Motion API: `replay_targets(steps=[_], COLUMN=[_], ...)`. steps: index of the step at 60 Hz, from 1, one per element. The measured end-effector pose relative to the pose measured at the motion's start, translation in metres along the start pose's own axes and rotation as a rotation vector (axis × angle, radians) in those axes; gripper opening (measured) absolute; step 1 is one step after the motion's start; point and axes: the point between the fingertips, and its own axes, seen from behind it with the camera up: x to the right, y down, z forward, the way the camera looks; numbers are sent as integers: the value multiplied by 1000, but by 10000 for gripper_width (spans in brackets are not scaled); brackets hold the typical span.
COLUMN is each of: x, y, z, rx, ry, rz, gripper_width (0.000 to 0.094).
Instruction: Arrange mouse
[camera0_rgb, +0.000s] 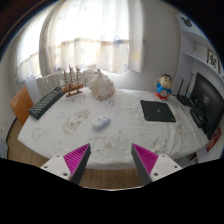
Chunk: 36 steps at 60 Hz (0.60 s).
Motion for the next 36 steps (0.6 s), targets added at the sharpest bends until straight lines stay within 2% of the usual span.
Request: replay_targets(steps=[16, 36], x=[-67, -76], y=[-20, -27], z=[39, 133], rx=[66, 108], ry=[-77, -41], rz=[2, 13], gripper_width=[853, 851])
